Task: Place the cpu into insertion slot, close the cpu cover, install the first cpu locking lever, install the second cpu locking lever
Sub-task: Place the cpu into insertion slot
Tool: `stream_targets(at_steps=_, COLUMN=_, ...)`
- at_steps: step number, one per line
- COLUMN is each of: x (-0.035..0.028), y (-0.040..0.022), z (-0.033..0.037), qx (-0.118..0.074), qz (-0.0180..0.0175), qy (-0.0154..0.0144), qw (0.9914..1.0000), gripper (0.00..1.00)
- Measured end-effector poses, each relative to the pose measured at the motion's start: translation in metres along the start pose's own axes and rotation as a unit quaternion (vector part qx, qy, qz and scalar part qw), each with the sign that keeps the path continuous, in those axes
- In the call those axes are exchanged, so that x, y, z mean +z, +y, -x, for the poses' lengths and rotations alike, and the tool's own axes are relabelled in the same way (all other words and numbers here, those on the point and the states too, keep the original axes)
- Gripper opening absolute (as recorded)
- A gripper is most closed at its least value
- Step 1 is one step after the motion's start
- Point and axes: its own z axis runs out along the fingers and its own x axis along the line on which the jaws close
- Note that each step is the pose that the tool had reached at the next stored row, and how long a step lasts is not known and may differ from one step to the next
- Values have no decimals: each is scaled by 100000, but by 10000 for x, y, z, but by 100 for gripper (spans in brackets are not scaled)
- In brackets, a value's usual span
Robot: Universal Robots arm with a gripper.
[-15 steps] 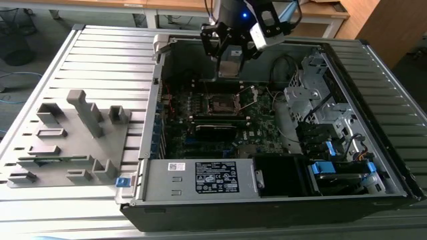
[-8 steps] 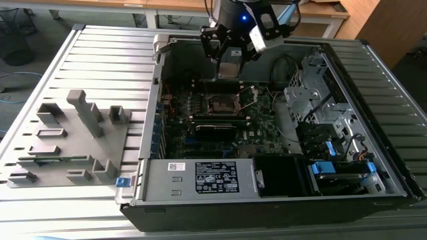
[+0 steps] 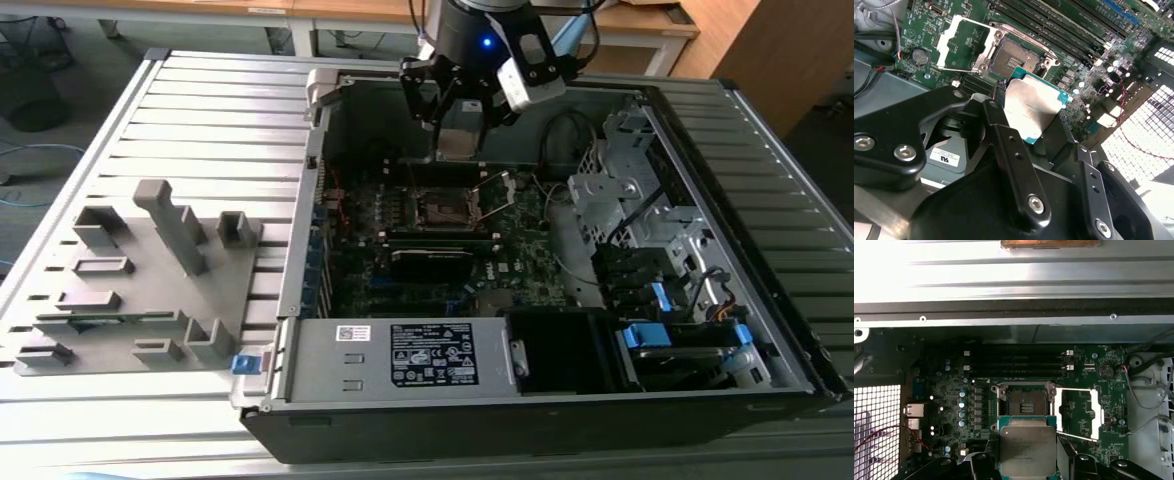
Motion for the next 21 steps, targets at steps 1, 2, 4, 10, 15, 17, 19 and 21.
stream_targets(at_steps=1, x=0, y=0, z=0, qx=1, qz=-4, qy=2, qw=100000, gripper=54)
stream_targets(at_steps=2, x=0, y=0, z=0, qx=0, qz=-5, qy=2, qw=100000, gripper=54)
stream_targets(at_steps=4, x=7, y=-1, z=0, qx=-1, qz=2, qy=-1, qw=100000, gripper=54)
stream_targets(at_steps=10, x=22, y=-2, z=0, qx=0, qz=12, qy=-6, qw=100000, gripper=54)
stream_targets(at_steps=15, x=39, y=-4, z=0, qx=-1, qz=-10, qy=4, qw=100000, gripper=54)
stream_targets(at_steps=17, x=41, y=-4, z=1, qx=-1, qz=2, qy=-2, qw=100000, gripper=54)
stream_targets(at_steps=19, x=41, y=-4, z=1, qx=-1, qz=1, qy=-1, qw=100000, gripper=54)
stream_targets(at_steps=21, x=50, y=-4, z=1, qx=-2, qz=33, qy=-16, qw=100000, gripper=54)
